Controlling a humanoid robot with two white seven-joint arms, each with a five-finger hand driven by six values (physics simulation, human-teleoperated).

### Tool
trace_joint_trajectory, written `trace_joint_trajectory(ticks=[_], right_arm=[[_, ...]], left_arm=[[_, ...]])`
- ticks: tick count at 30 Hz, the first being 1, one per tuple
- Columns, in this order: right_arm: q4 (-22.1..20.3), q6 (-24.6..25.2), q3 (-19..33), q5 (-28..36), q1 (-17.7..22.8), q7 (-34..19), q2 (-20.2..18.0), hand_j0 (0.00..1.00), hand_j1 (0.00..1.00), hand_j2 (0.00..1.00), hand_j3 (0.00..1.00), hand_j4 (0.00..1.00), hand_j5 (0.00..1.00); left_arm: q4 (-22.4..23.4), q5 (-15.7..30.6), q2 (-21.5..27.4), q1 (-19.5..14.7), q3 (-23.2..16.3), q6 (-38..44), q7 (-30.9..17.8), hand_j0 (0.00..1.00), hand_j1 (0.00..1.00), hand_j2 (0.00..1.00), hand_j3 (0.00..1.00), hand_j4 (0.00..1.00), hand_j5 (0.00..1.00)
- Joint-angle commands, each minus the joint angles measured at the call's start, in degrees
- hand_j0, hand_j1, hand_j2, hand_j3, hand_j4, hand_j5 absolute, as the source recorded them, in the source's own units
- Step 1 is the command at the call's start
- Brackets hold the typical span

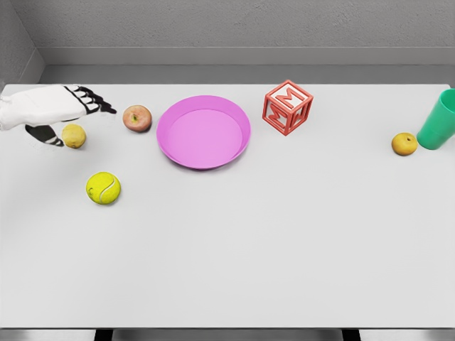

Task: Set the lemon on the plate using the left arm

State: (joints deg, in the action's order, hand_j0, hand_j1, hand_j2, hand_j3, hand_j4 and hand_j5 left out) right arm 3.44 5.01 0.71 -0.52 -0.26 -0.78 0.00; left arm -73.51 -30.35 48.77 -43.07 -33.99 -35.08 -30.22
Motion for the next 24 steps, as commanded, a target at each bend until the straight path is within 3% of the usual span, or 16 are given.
trace_joint_trajectory(ticks=[1, 11, 20, 24], right_arm=[[0.0, 0.0, 0.0, 0.0, 0.0, 0.0, 0.0, 1.0, 1.0, 1.0, 1.0, 1.0, 1.0], [0.1, 0.0, 0.0, 0.0, 0.0, 0.0, 0.0, 1.0, 1.0, 1.0, 1.0, 1.0, 1.0], [0.0, 0.0, 0.0, 0.0, 0.0, 0.0, 0.0, 1.0, 1.0, 1.0, 1.0, 1.0, 1.0], [0.0, 0.0, 0.0, 0.0, 0.0, 0.0, 0.0, 1.0, 1.0, 1.0, 1.0, 1.0, 1.0]], left_arm=[[5.3, -2.8, -3.4, 0.0, 0.0, 0.1, 0.2, 1.0, 1.0, 1.0, 1.0, 1.0, 1.0], [10.1, -7.2, -4.9, -0.5, -0.1, 0.1, 0.8, 1.0, 1.0, 1.0, 1.0, 1.0, 1.0], [10.6, -7.4, -5.3, -1.1, -0.1, 0.1, 0.9, 1.0, 1.0, 1.0, 1.0, 1.0, 1.0], [11.5, -10.0, -5.4, -1.2, 0.1, 0.1, 1.1, 1.0, 1.0, 1.0, 1.0, 1.0, 1.0]])
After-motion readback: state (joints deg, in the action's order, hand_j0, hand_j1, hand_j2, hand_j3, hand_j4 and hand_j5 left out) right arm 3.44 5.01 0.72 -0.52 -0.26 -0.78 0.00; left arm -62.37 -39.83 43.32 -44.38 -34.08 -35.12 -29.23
